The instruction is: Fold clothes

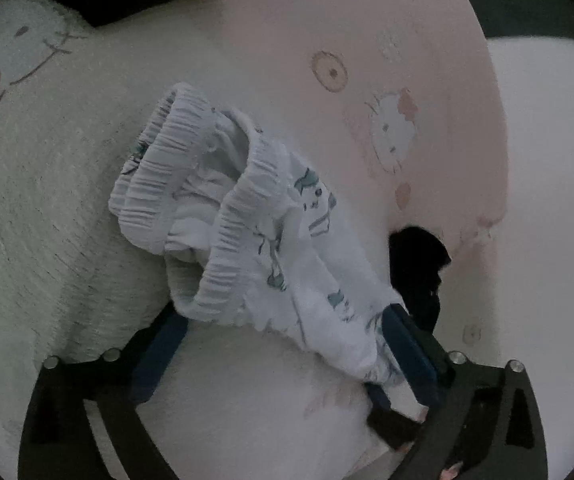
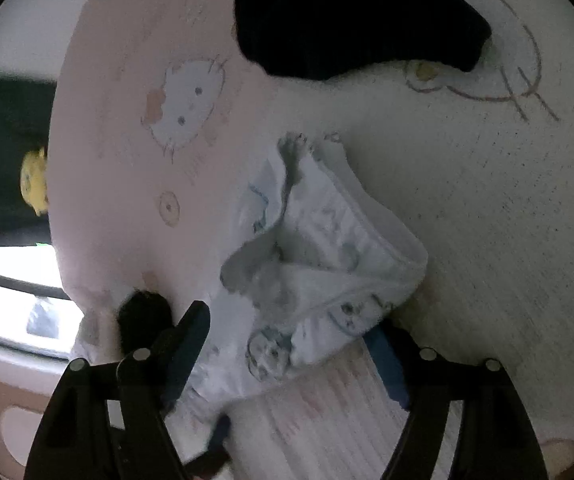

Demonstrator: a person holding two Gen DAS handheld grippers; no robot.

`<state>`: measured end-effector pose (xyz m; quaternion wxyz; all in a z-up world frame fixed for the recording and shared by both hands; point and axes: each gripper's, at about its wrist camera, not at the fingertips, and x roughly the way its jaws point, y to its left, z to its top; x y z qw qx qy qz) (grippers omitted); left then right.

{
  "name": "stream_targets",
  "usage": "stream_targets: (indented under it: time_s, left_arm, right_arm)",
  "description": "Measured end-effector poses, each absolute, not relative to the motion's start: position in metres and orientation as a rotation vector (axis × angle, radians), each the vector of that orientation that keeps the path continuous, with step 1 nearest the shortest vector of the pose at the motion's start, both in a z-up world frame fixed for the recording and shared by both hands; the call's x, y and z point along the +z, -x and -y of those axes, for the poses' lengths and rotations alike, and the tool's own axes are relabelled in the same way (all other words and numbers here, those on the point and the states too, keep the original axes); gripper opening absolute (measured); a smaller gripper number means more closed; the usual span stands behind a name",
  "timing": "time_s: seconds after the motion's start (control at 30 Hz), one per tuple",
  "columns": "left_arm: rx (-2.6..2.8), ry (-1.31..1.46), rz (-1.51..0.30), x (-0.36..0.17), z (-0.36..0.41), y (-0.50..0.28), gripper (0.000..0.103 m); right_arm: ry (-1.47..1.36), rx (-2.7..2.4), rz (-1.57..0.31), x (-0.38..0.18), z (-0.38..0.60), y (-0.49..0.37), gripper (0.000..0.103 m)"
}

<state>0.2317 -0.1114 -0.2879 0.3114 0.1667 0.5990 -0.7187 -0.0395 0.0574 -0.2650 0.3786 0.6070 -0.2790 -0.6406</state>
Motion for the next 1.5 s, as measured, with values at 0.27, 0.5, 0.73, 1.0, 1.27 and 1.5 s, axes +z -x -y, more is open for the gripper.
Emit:
stream_targets:
  time_s: [0.27,0.5,0.73,1.0,1.27,1.5]
  left_arm:
    - [-1.825,-0.420,-1.572,-0.288,0.122,-0.224,0.103]
    - [-1.932,-0.541,-1.384,-0.282,0.120,-0.214,0.098]
    - [-1.920,-0.620,-1.187,-0.280,0.120,-0.218,0.052]
    - [-1.913,-0.655,-1.152,-0.285,0.126,-0.223,0.022]
    - [-1.925,-0.701,-1.030,-0.272,0.116,-0.272,0.019]
    - [-1.885,-0.702,-1.030,-0.277,0.113,-0.357,0.019]
  right_arm:
    - [-1.376,-1.813,0.414,-0.251,-0.030,0.031,0.077]
    - [-1.123,-1.973,-0.041,-0.241,0.004,0.008,0.077]
    - [-1.121,-2.016,0.082,-0.244,-0.002,0.030,0.072]
    - [-1.197,-1.988,0.347,-0.258,-0.029,0.059,0.026]
    - [-1.177,-1.847,0.310,-0.227,-0.037,0.016,0.022]
    - [-1.237,-1.719,0.233,-0.230,-0.021,-0.052,0.022]
